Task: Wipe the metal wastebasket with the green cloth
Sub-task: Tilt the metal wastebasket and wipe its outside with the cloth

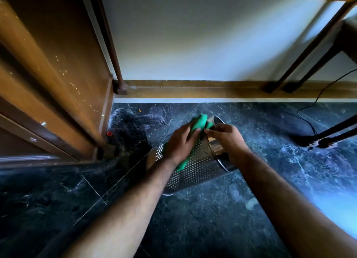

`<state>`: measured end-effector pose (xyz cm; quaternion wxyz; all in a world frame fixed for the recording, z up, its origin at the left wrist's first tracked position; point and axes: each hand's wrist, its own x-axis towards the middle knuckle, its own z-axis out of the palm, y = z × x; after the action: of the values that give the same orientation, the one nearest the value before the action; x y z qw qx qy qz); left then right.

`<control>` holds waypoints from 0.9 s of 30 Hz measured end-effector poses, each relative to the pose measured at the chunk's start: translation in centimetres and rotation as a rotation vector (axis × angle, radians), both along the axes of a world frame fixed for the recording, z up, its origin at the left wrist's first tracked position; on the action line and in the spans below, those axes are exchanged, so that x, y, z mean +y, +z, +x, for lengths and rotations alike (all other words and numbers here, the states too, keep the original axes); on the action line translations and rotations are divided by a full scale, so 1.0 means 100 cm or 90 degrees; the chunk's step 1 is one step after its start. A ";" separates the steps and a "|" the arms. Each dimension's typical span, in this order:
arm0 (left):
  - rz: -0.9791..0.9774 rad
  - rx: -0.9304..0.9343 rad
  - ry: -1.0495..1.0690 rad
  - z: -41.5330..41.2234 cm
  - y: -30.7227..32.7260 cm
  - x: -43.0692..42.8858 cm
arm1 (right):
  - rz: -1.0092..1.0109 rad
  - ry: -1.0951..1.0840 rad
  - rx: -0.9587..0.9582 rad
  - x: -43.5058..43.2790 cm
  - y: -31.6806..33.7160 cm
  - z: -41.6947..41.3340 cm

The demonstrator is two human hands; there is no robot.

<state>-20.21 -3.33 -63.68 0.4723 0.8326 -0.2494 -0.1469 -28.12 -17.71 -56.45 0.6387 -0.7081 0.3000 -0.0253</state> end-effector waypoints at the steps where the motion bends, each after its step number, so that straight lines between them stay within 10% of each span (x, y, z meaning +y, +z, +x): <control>1: 0.017 -0.030 0.003 -0.004 -0.016 0.011 | 0.020 -0.056 0.009 0.002 0.001 0.001; 8: 0.220 0.213 0.132 0.033 -0.038 0.039 | 0.006 0.018 -0.003 0.005 0.004 -0.002; 17: -0.040 0.074 0.085 0.039 0.045 -0.037 | 0.046 0.177 -0.010 -0.005 -0.007 -0.009; 27: 0.211 0.113 0.189 0.036 -0.033 0.039 | 0.147 -0.069 -0.016 -0.001 -0.008 -0.006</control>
<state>-16.64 0.55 -66.98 0.3657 0.9101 -0.0540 -0.1872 -28.74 -17.76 -57.26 0.7172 -0.6125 0.3306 -0.0337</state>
